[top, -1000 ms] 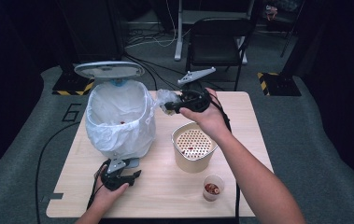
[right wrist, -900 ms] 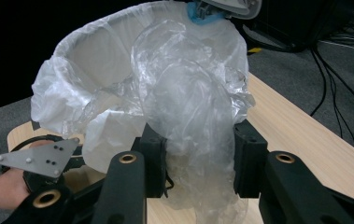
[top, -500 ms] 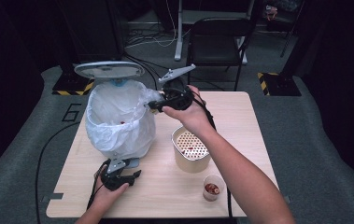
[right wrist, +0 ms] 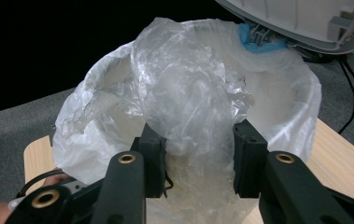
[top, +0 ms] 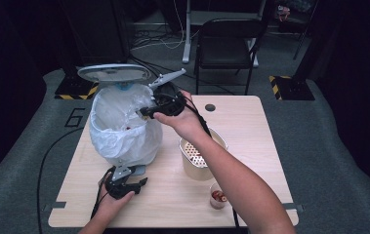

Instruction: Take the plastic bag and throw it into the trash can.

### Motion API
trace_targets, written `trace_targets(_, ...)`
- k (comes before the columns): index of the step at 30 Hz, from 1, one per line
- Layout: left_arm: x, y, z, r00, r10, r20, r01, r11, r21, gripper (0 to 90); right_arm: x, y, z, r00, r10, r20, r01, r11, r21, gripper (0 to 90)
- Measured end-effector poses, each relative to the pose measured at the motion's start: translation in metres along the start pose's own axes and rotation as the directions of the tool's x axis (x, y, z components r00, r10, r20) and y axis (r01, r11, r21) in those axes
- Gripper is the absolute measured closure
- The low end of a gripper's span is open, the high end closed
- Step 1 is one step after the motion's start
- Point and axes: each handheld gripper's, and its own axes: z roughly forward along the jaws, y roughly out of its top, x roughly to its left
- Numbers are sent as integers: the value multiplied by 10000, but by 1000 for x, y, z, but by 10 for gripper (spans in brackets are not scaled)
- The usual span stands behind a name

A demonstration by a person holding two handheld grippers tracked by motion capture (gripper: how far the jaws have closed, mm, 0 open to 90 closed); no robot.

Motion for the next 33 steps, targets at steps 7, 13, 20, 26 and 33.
trace_targets(7,-1,0,0,10000,-12,-10,12,10000,-11,335,3,1,9,10000,-83,20,83,10000,32,630)
trace_targets(13,0,0,0,10000,-18,-5,18,10000,0,335,3,0,17,9999,-93,71,93,9999,112,627)
trace_targets(20,-1,0,0,10000,-2,-18,2,10000,-7,335,3,-3,26,10000,20,32,-20,10000,-65,467)
trace_targets(26,-1,0,0,10000,9,-40,-9,10000,-32,335,6,-7,32,9997,150,207,-142,9992,-380,258)
trace_targets(33,-1,0,0,10000,17,-41,-18,10000,-33,335,3,-8,24,9992,294,269,-269,9957,-891,223)
